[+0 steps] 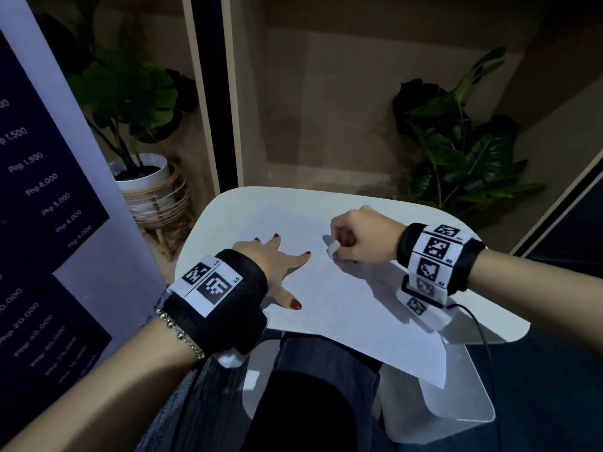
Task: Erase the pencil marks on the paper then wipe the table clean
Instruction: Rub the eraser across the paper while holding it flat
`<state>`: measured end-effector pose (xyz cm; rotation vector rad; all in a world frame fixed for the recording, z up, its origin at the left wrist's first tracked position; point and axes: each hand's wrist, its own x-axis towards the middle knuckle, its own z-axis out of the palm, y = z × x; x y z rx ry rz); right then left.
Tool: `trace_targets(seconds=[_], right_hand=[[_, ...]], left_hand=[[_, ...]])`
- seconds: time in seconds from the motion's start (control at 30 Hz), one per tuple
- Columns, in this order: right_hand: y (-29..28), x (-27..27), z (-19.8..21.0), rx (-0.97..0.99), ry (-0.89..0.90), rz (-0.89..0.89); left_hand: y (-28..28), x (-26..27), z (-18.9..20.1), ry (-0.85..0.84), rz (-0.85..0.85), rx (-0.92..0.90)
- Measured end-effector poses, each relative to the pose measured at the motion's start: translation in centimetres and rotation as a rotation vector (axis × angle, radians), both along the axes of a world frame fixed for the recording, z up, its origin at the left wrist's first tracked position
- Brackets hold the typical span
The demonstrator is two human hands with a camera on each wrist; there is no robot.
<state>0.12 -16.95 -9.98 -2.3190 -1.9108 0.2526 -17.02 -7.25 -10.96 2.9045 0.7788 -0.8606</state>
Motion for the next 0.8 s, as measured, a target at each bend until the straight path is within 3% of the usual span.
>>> trace_targets(seconds=[0.2,0.4,0.6,0.8], right_hand=[[-1.4,-3.5,-0.5,-0.179,0.305,0.246],[0.0,-0.5,-0.3,0.017,0.05,0.096],[-1.4,-3.9,-0.4,-0.199,0.295,0.307],[-0.8,-2.3,-0.3,-0.044,0.131,0.218]], left_hand=[[-0.2,0.1,0.4,0.008,-0.001,-0.012],[-0.3,0.1,0.1,0.001,-0.004,0.004],[-0.3,0.0,0.5,0.002,-0.011,-0.001],[-0.4,0.1,0.4,0.009,-0.011,0.026]])
